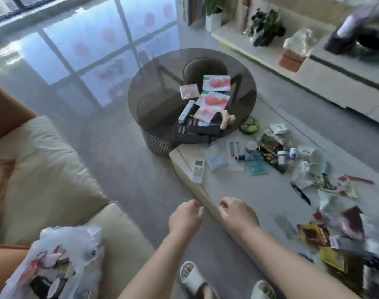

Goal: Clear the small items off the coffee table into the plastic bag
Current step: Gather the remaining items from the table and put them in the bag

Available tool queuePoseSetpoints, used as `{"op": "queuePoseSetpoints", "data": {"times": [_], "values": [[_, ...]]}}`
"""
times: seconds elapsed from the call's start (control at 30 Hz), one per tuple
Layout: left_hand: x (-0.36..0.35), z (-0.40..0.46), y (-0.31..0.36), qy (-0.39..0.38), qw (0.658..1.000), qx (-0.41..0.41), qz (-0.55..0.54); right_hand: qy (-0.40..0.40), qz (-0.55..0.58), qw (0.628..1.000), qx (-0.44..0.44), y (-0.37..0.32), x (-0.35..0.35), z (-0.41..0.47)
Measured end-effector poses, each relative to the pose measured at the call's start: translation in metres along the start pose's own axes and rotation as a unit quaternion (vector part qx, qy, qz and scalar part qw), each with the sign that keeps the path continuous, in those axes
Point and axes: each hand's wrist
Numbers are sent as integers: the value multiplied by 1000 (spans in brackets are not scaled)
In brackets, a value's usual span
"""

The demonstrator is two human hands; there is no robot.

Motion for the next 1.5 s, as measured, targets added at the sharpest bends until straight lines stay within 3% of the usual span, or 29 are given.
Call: {"op": "queuePoseSetpoints", "data": {"times": [0.37,0.63,0.87,1.03,1.3,1.4,1.5], "values": [[-156,2,156,-132,989,-44,41,-26,50,988,-146,246,-1,-11],[-260,12,184,-182,983,15,25,-59,60,981,-176,362,-39,9],[-324,41,166,-179,980,82,21,-114,65,982,-132,395,-99,36],[-365,69,160,-184,976,120,1,-89,-15,995,-52,402,-138,55],[-403,94,158,-111,974,196,-26,-39,-77,996,-30,409,-170,79],[-404,102,157,-110,975,192,-3,-35,-80,996,-33,408,-170,86],[-401,110,160,-127,980,153,30,-25,-13,998,-59,410,-161,90]]}}
Point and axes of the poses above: each hand's wrist, its own z-axis towards the middle knuckle, its own x-axis out of the back of the hand, y = z × x, and after that the axes turned 15 degrees about -x, right-handed
